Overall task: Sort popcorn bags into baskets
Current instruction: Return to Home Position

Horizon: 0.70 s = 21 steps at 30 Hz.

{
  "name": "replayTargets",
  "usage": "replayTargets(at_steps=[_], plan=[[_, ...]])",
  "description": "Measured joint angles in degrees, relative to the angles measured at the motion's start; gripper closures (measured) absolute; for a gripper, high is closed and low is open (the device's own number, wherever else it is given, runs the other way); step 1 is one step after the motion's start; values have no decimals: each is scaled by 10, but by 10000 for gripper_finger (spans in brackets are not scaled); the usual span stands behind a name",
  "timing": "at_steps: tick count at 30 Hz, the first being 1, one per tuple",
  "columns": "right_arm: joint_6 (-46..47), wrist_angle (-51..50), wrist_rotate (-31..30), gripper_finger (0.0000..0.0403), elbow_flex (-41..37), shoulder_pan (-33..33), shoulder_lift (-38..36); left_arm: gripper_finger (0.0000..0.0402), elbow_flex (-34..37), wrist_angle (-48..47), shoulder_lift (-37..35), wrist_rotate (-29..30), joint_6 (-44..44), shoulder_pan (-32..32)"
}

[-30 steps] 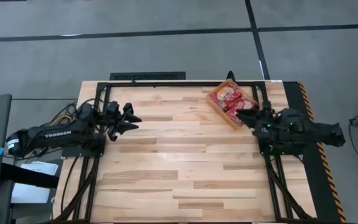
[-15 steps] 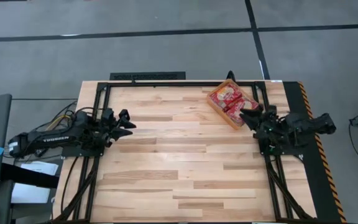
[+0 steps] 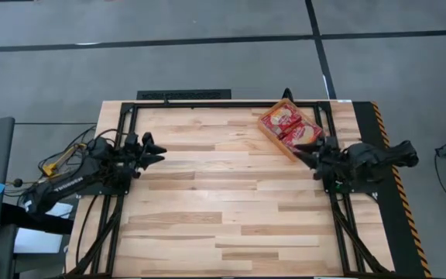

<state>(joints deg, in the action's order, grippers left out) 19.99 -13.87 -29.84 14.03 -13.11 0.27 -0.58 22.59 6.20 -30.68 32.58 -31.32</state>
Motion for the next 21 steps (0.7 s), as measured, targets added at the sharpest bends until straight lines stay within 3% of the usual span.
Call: replayTargets(at_steps=[5,9,21], plan=[[13,112,-1,216,-87,2,0,233,0,-94,-58,13,-9,-2],[11,194,-2,211,-130,15,-1,233,0,-127,-59,34,-34,-2],[11,190,-4,216,-136,87,-1,233,1,-173,-60,35,-74,-1]])
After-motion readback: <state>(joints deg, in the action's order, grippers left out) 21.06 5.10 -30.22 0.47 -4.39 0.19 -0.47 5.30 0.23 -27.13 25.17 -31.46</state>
